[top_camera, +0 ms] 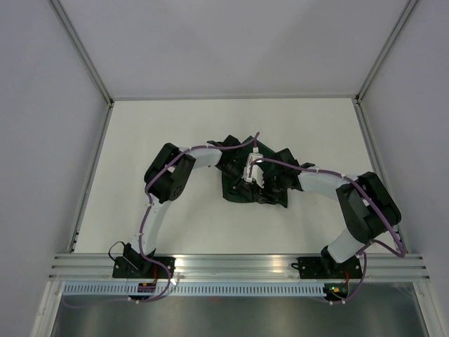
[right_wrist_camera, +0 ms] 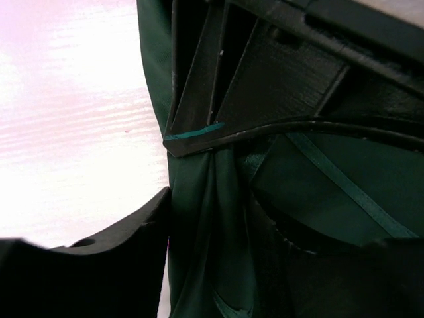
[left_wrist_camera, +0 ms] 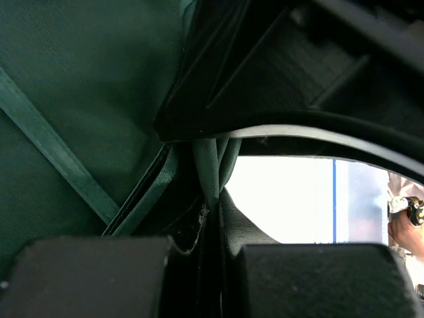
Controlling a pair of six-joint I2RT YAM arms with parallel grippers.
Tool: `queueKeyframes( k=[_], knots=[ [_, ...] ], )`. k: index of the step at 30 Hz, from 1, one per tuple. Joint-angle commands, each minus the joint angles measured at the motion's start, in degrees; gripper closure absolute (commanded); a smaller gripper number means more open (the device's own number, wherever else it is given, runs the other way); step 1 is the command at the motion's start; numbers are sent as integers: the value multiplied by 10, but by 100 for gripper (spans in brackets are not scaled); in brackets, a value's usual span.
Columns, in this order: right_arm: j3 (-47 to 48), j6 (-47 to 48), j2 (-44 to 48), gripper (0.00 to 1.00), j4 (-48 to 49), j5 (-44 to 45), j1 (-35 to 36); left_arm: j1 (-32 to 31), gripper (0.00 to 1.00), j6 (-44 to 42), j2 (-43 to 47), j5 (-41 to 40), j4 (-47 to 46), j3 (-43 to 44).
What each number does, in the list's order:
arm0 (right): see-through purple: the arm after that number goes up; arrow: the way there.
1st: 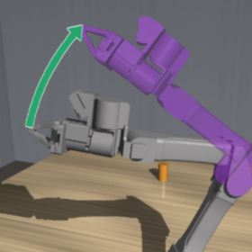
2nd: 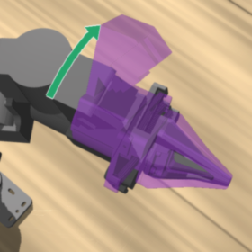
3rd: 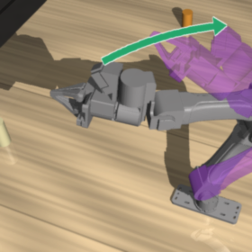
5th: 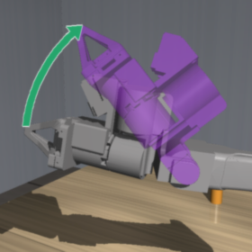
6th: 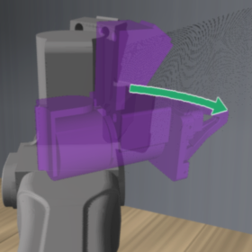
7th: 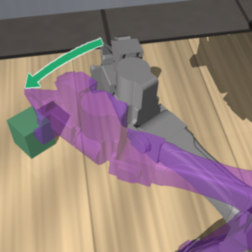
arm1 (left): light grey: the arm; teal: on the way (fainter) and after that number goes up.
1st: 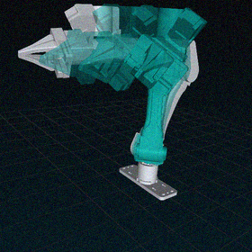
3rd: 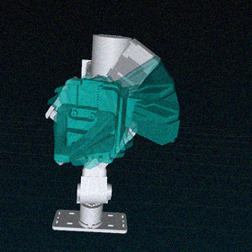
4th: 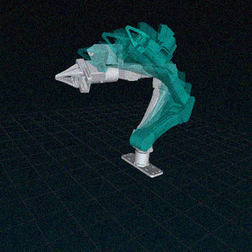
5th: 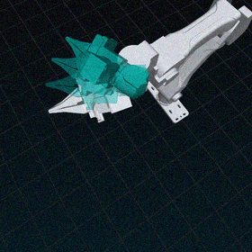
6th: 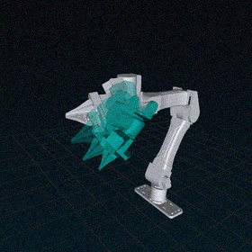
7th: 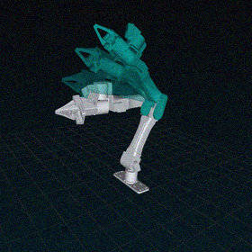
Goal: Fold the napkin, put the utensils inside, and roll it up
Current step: Roll the napkin at the center of the board.
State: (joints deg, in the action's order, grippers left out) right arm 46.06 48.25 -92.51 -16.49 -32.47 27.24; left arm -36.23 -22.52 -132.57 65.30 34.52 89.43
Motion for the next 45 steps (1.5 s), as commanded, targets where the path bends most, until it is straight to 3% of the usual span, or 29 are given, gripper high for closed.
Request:
queueKeyframes(
  k=[1,6,12,19,28,39,42,45],
  knots=[
    [14,-3,-14,52,8,-1,2,1,98,-7,-9,22,6,15],
    [32,11,-34,82,-54,-17,2,6,84,-4,-1,26,5,15],
    [95,49,-86,95,-184,-57,-7,17,68,25,34,24,-34,-11],
    [182,104,-169,96,-308,-117,-61,29,64,78,64,9,-65,-17],
    [260,168,-251,96,-433,-159,-89,61,62,214,135,-53,-240,-94],
    [310,167,-321,96,-478,-168,-105,76,63,302,322,-261,-457,-259],
    [318,163,-331,96,-481,-169,-111,58,62,283,392,-333,-520,-330],
    [327,165,-343,96,-492,-172,-117,7,61,198,448,-429,-565,-396]
  ],
)
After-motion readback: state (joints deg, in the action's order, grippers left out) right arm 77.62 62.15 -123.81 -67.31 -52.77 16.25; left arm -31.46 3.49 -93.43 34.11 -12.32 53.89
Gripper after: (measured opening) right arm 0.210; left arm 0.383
